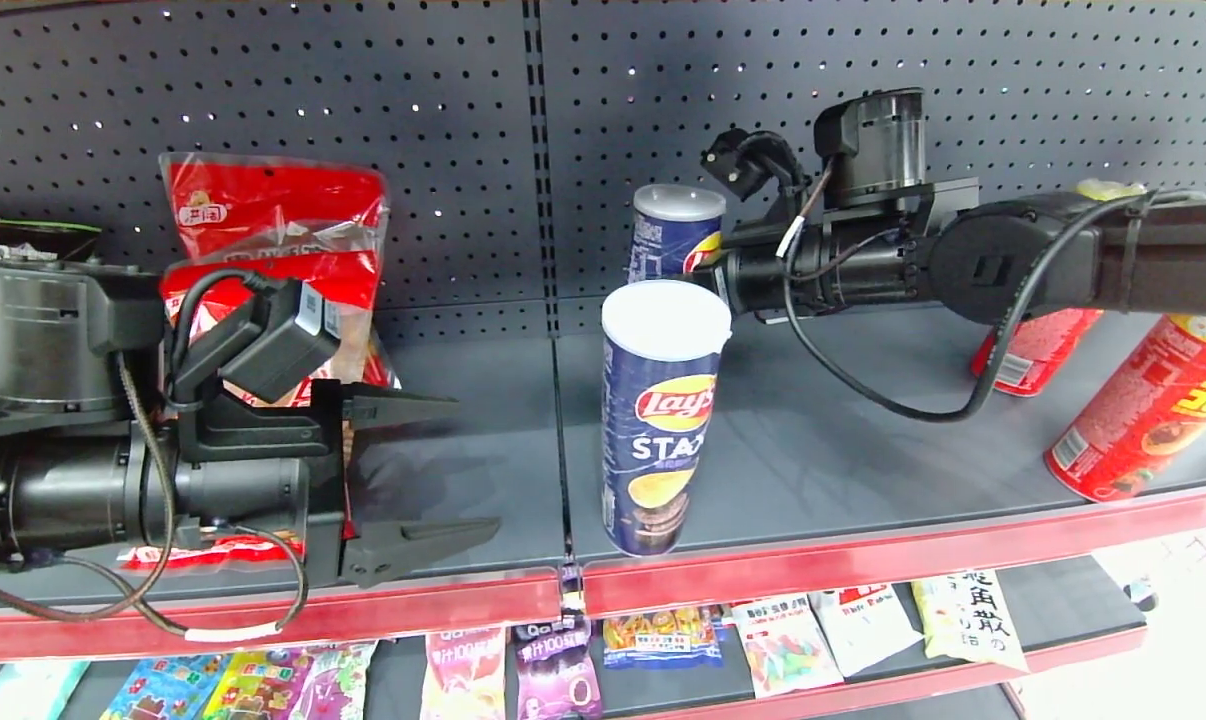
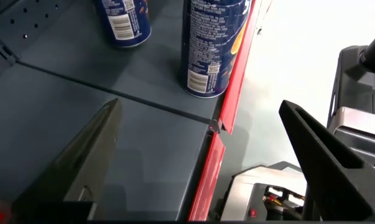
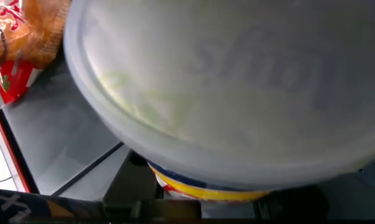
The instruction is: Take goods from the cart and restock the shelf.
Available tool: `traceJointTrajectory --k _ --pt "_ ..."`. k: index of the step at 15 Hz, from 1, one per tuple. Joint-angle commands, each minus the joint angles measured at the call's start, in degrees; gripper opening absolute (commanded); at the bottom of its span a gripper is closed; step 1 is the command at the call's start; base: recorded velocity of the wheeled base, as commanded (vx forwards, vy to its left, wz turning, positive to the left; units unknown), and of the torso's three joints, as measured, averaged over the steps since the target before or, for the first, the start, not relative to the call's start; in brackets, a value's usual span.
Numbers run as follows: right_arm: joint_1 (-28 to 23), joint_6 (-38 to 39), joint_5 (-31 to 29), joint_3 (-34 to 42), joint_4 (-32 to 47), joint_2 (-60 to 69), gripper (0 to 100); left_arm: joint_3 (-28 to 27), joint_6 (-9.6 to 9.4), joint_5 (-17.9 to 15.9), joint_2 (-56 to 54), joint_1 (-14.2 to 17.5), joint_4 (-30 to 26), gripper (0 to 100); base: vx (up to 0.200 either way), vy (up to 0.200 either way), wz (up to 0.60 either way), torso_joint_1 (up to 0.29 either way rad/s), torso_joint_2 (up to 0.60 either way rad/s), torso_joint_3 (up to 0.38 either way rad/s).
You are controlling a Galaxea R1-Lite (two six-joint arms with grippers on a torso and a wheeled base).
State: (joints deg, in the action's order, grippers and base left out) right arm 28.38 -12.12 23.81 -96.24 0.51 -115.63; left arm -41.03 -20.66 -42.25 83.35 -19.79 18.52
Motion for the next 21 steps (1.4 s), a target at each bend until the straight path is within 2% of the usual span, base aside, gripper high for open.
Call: traceJointTrajectory --k 1,6,7,12,16,19,20,21 --pt "0.27 -0.01 -0.08 0.27 0.02 -0.12 0 -0.01 0.01 -0.02 0.06 0.01 0.03 100 0.000 0.000 0.00 0.000 0.00 0.000" --pt "0.71 0.08 -0.08 0.53 0.02 -0.12 0 0.08 0.01 -0.02 -0.03 0.01 0.03 100 0.000 0.000 0.00 0.000 0.00 0.000" --pt "0.80 0.08 -0.08 0.53 0.02 -0.04 100 0.08 0.01 -0.02 -0.03 0.01 0.03 100 0.000 0.000 0.00 0.000 0.00 0.000" --pt "0.89 0.87 -0.43 5.19 0.02 4.36 100 0.08 0.01 0.59 0.24 -0.08 -0.06 100 0.000 0.000 0.00 0.000 0.00 0.000" --pt "0.10 2.45 -1.84 14.15 0.02 11.30 100 -0.01 0.01 2.35 0.76 -0.08 -0.06 100 0.000 0.000 0.00 0.000 0.00 0.000" --pt "-1.75 2.45 -4.21 23.73 0.02 18.33 100 -0.28 -0.08 3.67 1.73 -0.87 -0.24 100 0.000 0.000 0.00 0.000 0.00 0.000" --pt "-1.75 2.45 -4.21 23.73 0.02 18.33 100 -0.28 -0.08 3.67 1.73 -0.87 -0.24 100 0.000 0.000 0.00 0.000 0.00 0.000" --pt "-2.98 2.45 -4.74 29.45 -0.07 22.38 100 -0.45 -0.08 4.55 2.79 -1.40 -0.06 100 0.000 0.000 0.00 0.000 0.00 0.000"
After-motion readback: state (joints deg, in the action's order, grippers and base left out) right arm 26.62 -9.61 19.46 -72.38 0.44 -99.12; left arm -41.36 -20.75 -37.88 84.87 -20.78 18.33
